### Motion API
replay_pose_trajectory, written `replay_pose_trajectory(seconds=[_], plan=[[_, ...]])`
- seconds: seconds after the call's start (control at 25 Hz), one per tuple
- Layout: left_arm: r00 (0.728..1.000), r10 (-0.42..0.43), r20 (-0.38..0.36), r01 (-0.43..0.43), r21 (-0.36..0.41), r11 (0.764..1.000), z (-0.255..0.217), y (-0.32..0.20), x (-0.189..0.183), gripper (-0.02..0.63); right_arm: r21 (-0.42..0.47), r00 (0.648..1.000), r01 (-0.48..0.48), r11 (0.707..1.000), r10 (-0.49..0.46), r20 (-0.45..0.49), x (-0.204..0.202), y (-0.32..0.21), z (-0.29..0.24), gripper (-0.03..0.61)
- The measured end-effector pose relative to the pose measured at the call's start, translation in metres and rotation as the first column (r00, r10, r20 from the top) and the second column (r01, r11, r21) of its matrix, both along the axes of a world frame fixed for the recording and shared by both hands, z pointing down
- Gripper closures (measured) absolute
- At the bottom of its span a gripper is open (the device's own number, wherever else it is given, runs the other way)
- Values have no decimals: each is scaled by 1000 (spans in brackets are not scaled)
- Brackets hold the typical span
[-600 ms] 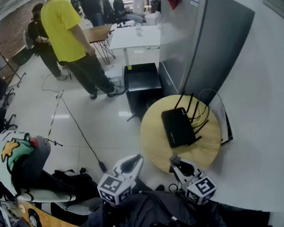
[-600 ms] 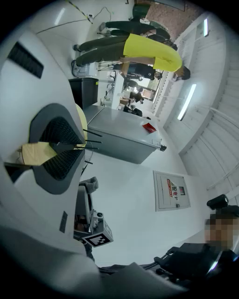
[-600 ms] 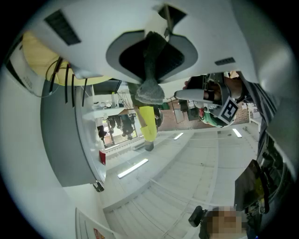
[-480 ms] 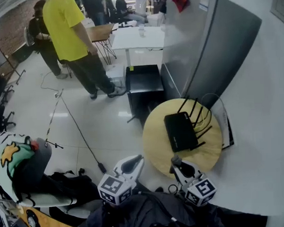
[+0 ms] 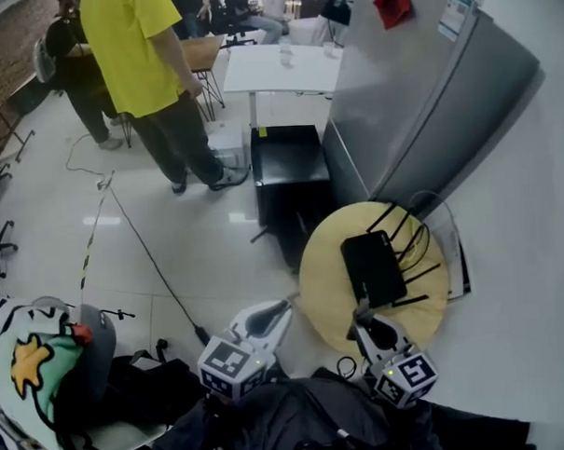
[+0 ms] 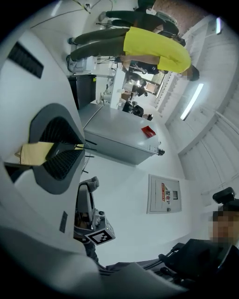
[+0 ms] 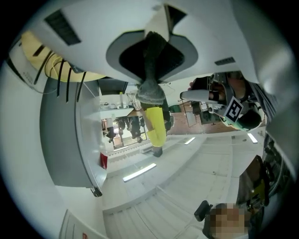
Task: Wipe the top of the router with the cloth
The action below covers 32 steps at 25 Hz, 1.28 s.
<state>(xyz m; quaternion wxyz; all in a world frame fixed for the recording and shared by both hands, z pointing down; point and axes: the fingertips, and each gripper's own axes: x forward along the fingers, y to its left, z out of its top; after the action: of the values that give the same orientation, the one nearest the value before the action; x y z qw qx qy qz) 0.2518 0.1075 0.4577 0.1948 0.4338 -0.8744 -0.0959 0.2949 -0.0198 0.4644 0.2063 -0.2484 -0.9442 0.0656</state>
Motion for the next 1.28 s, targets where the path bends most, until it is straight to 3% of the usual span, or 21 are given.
replay_pose_trajectory(seconds=[0.44, 0.72, 1.04, 1.28], plan=[[1000, 19, -20, -19, -2, 1000, 12, 15, -62, 588, -26, 1000, -15, 1000, 15, -10, -66, 27, 15, 506], [1000, 24, -21, -24, -37, 999, 20, 3, -168, 588, -68, 999, -20, 997, 23, 41, -175, 27, 19, 506], [985, 171, -6, -171, -127, 977, 10, -39, -271, 588, -126, 990, -135, 983, 140, 25, -262, 0, 23, 506], [934, 355, -25, -355, -132, 925, 12, -92, -308, 588, -128, 951, -306, 943, 310, 6, -284, -41, 24, 506]])
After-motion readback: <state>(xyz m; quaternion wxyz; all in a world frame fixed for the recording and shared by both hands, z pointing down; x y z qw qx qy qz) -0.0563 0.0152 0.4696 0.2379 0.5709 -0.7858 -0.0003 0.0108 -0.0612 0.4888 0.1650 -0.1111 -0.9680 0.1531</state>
